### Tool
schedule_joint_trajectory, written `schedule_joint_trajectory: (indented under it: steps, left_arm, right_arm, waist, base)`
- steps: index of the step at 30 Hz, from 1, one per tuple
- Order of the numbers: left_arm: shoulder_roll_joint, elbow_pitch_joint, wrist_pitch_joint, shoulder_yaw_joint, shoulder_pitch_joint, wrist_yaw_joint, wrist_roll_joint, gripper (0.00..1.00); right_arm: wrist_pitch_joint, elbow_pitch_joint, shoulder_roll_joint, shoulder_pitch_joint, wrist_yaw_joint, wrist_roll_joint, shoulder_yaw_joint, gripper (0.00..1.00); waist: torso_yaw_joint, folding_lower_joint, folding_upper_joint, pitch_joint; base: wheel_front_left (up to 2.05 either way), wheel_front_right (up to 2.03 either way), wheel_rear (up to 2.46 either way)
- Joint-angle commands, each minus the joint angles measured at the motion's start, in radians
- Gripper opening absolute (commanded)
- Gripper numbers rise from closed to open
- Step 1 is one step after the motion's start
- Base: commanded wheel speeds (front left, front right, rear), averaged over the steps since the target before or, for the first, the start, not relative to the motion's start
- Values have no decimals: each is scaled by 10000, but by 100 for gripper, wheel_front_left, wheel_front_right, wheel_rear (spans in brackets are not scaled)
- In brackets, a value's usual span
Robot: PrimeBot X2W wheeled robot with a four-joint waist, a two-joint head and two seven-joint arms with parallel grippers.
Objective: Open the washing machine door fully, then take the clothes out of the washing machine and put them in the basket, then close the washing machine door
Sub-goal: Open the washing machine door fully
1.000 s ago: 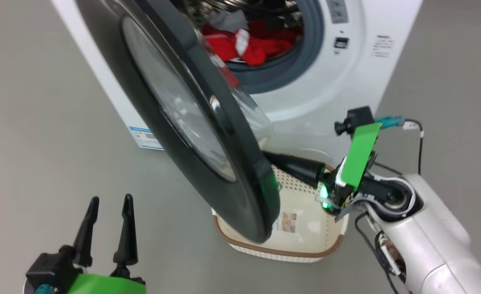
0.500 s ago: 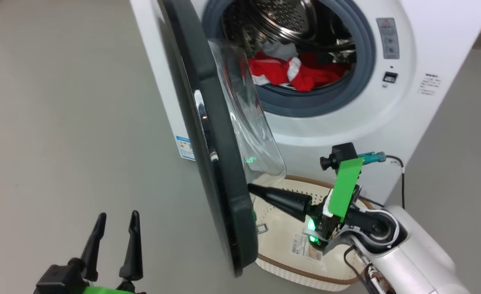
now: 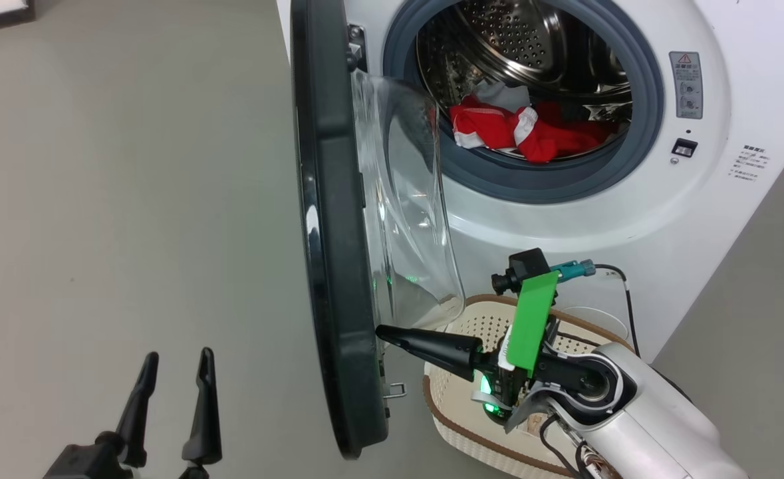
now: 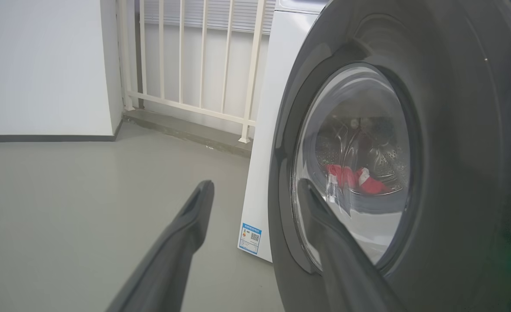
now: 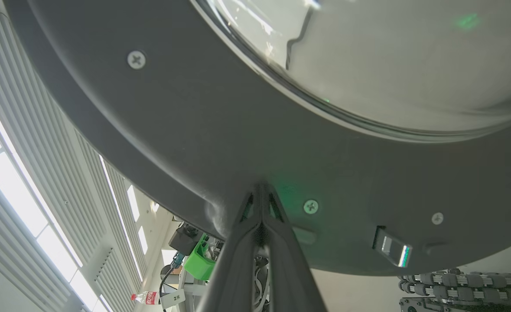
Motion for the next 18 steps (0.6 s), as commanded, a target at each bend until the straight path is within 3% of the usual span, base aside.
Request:
schedule_joint_trajectory:
  steps: [1, 18]
  left_arm:
    - [137, -338, -78, 384, -52, 104, -93, 100]
    - [137, -858, -78, 487, 247, 450, -432, 100]
  right_arm:
    - [-61, -186, 221, -410, 39, 89, 210, 0]
    - [-316, 157, 221, -1157, 39, 439, 1050, 0]
  waist:
    - [59, 0, 0, 70]
    - [208, 0, 0, 411]
  base:
    - [0, 0, 0]
    - [0, 0, 0]
